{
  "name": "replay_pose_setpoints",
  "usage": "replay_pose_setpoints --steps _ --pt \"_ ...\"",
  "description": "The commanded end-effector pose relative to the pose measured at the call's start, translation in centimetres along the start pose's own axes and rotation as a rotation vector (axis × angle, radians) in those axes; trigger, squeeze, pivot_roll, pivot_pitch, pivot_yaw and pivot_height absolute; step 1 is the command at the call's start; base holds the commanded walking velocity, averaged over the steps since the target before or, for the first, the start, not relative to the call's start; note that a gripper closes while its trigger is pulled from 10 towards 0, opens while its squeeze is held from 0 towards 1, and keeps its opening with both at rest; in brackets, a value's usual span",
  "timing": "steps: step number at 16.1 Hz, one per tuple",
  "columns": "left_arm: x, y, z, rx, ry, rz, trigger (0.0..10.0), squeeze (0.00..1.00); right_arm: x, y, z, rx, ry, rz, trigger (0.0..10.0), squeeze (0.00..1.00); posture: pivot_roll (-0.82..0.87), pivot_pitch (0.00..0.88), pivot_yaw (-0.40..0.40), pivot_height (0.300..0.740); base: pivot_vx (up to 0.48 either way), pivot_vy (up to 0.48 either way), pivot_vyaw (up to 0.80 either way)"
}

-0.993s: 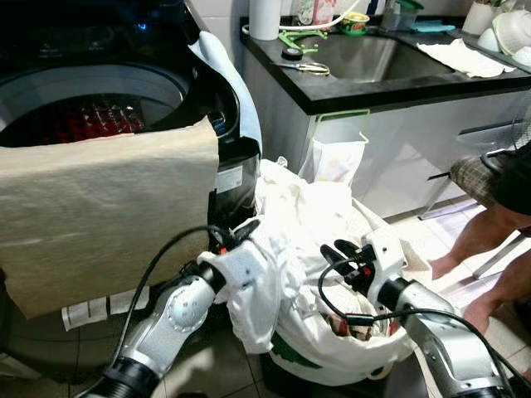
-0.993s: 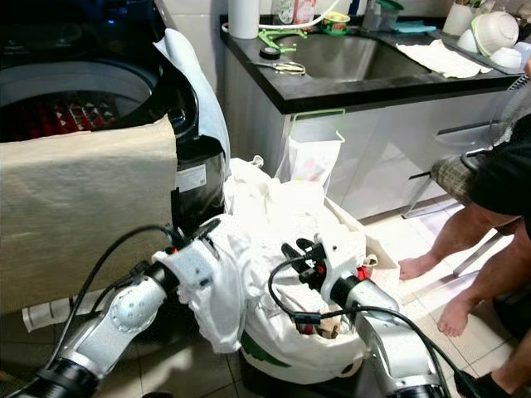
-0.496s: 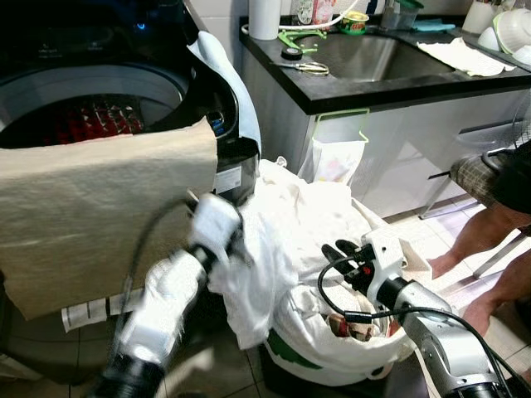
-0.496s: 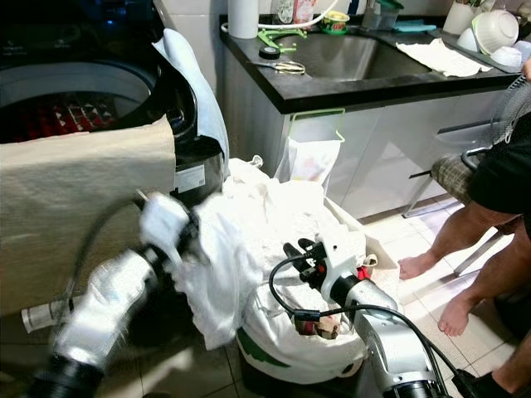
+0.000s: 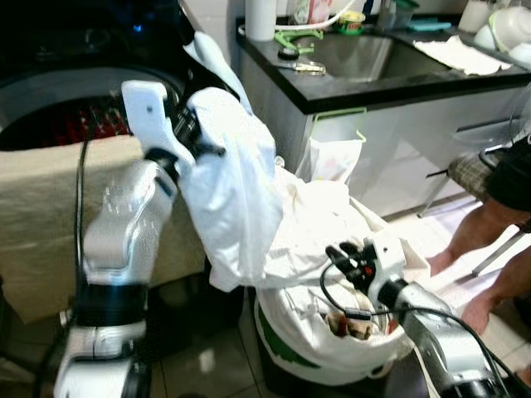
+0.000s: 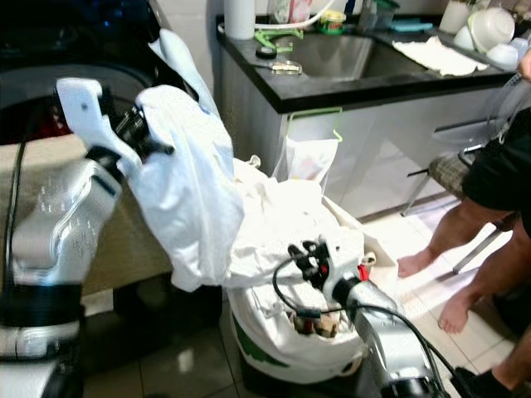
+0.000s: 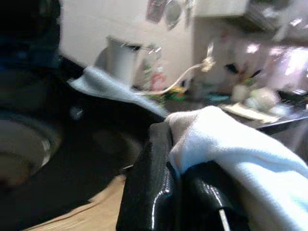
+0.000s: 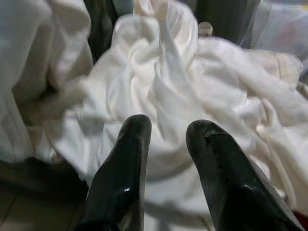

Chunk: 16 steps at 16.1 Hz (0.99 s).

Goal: Clothes washing

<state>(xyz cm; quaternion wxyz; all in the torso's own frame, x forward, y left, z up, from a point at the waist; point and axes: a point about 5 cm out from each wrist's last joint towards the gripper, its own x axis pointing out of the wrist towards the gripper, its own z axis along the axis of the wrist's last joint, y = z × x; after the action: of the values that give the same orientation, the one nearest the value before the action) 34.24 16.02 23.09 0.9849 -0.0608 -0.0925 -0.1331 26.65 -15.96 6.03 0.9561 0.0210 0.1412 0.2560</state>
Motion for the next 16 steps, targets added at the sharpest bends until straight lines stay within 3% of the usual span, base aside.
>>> replay_pose_setpoints --steps 1,2,4,5,6,8,9,12,16 --pt "0.4 0.8 0.4 0.007 0.004 0.049 0.0 0.0 0.2 -0.3 0.6 -0.012 -0.032 -0.019 10.0 0.0 0.06 0.0 -0.064 0.727 0.0 0.0 0.0" --pt "1.3 0.9 2.1 -0.002 -0.03 0.061 0.0 0.0 0.6 -0.1 0.8 -0.017 -0.038 -0.01 10.0 0.0 0.07 0.0 -0.067 0.727 0.0 0.0 0.0" --pt "2.7 -0.6 6.2 0.013 -0.124 -0.069 0.0 0.0 1.0 0.3 0.8 -0.018 -0.039 -0.001 10.0 0.0 0.07 0.0 -0.061 0.727 0.0 0.0 0.0" --pt "3.5 -1.0 8.6 0.032 -0.172 -0.074 0.0 0.0 1.2 0.3 0.7 -0.018 -0.038 0.0 10.0 0.0 0.06 0.0 -0.055 0.727 0.0 0.0 0.0" --pt "4.0 -1.0 10.0 0.033 -0.199 -0.067 0.0 0.0 1.2 0.3 0.7 -0.016 -0.039 -0.001 10.0 0.0 0.06 0.0 -0.049 0.727 0.0 0.0 0.0" --pt "6.1 -0.2 14.9 0.063 -0.266 -0.004 0.0 0.0 1.6 0.4 0.4 -0.007 -0.044 -0.013 10.0 0.0 0.06 0.0 -0.035 0.727 0.0 0.0 0.0" --pt "6.8 -0.2 16.1 0.091 -0.275 0.009 0.0 0.0 1.7 0.6 0.4 -0.005 -0.046 -0.013 10.0 0.0 0.06 0.0 -0.028 0.727 0.0 0.0 0.0" --pt "8.8 -1.5 18.8 0.177 -0.291 -0.014 0.0 0.0 2.0 0.7 0.3 0.004 -0.055 -0.023 10.0 0.0 0.05 0.0 -0.009 0.727 0.0 0.0 0.0" --pt "11.0 -3.1 17.1 0.298 -0.193 0.004 0.0 0.0 2.4 1.2 1.3 0.005 -0.119 -0.058 10.0 0.0 0.02 0.0 0.048 0.727 0.0 0.0 0.0"
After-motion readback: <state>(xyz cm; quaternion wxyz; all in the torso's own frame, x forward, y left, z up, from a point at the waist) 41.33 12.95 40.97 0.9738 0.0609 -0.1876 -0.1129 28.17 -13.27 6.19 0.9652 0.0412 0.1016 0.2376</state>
